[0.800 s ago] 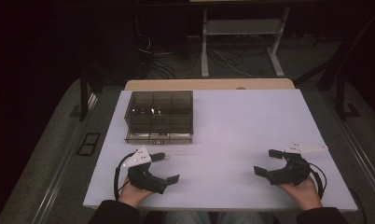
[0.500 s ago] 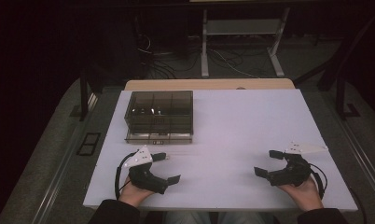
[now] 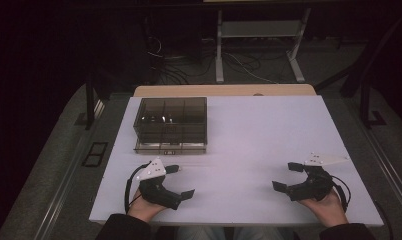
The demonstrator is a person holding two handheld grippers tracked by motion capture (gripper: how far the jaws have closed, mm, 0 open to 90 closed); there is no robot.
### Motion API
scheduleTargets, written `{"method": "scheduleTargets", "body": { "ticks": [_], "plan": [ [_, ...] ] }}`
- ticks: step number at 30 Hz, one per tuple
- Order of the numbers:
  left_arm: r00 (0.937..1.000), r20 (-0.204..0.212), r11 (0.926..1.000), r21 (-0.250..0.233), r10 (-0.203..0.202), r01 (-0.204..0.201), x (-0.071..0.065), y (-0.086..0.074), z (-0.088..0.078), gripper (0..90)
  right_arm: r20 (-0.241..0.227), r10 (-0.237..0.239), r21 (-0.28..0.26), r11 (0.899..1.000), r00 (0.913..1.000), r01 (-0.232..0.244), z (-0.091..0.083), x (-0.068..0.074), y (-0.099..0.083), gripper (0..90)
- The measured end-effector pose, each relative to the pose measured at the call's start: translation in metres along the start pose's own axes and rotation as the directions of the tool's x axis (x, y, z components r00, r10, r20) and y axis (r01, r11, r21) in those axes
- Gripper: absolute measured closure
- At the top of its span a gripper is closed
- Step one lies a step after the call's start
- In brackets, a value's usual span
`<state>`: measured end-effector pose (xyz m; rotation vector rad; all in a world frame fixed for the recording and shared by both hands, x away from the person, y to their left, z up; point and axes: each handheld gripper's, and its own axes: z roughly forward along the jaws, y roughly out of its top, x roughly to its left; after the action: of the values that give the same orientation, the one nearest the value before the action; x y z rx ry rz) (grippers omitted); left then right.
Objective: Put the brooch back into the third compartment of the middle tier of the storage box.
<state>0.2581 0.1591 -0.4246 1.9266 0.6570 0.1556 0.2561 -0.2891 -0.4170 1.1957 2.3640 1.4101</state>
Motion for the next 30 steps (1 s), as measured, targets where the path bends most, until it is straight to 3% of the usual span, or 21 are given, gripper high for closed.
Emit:
{"method": "scheduleTargets", "body": {
  "ticks": [12,30],
  "plan": [
    [0.9994,0.001,0.9976,0.06,0.033,-0.033,-0.003,0.01,-0.003,0.0,-0.005,0.01,0.01,1.0,0.9999,-0.01,-0.001,-0.001,-0.001,0.2],
    [0.9974,-0.004,0.9852,0.156,0.072,-0.071,0.008,0.027,-0.016,0.0,0.001,0.009,0.015,1.0,1.0,-0.009,-0.002,-0.003,-0.003,0.3]
  ]
}}
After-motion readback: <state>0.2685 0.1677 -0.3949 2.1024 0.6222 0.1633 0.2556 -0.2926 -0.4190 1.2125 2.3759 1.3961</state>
